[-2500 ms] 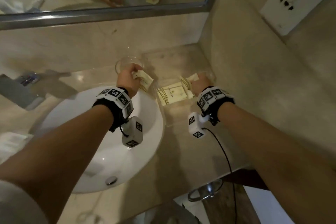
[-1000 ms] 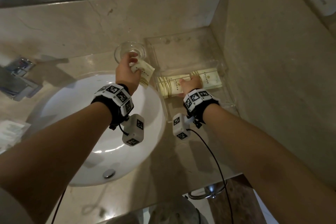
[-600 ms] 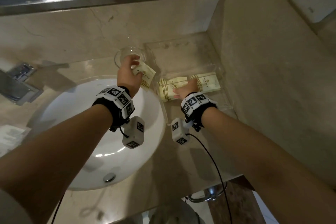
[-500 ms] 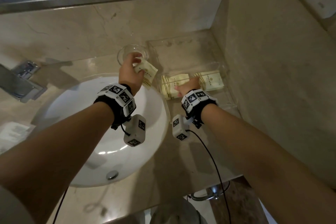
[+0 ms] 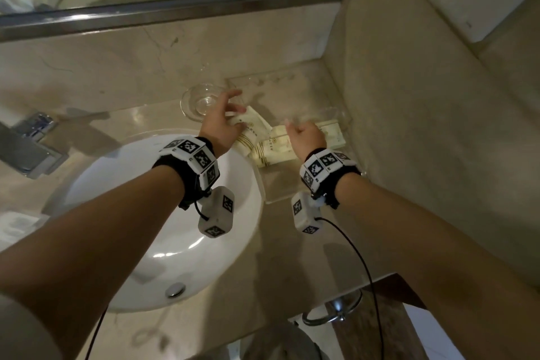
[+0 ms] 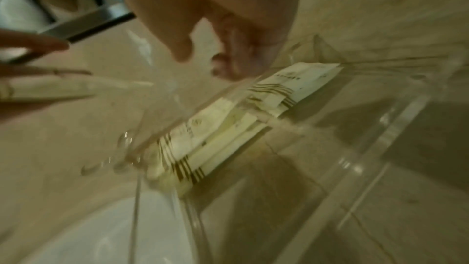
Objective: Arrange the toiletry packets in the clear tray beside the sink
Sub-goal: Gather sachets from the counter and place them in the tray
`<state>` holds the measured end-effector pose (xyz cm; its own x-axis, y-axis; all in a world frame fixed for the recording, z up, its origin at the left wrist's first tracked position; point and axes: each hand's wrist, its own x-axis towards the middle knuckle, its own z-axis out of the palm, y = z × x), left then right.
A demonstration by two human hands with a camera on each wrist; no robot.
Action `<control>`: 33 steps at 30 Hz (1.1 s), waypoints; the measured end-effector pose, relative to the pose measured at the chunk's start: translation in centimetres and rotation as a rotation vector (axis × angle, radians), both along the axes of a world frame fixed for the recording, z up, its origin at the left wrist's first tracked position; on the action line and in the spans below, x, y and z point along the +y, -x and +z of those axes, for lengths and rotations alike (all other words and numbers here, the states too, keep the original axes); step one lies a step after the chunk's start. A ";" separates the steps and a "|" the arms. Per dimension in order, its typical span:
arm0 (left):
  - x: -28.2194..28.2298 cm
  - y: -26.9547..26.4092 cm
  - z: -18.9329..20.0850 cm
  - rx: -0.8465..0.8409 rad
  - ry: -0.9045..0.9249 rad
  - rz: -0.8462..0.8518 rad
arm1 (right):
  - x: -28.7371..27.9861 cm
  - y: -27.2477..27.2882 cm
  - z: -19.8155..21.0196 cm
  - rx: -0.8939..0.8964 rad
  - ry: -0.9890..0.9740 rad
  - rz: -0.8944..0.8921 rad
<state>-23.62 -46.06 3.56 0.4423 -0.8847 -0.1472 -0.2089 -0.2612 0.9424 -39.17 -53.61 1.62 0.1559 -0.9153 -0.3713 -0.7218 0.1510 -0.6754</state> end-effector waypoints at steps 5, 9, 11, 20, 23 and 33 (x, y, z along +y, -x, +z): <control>-1.3 2.7 0.3 0.059 -0.009 -0.200 | -0.6 2.2 1.3 -0.389 -0.273 0.012; -2.3 4.7 0.5 0.099 -0.047 -0.293 | -1.6 4.6 1.3 -0.336 -0.344 0.136; -2.9 5.3 0.2 0.101 -0.063 -0.260 | -2.1 5.8 1.4 -0.297 -0.348 0.128; -4.0 5.3 -1.7 0.015 -0.122 -0.122 | -4.4 10.7 -1.5 0.110 -0.135 -0.183; -4.4 5.2 -1.9 -0.012 -0.142 -0.116 | -4.8 10.8 -1.5 0.094 -0.130 -0.221; -5.1 4.3 -2.7 -0.029 -0.156 -0.071 | -5.9 7.3 -2.8 0.120 -0.029 -0.239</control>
<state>-27.92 -51.15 0.89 0.3857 -0.8812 -0.2732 -0.2584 -0.3874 0.8849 -46.46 -59.50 -1.23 -0.1103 -0.9096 -0.4005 -0.7381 0.3449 -0.5800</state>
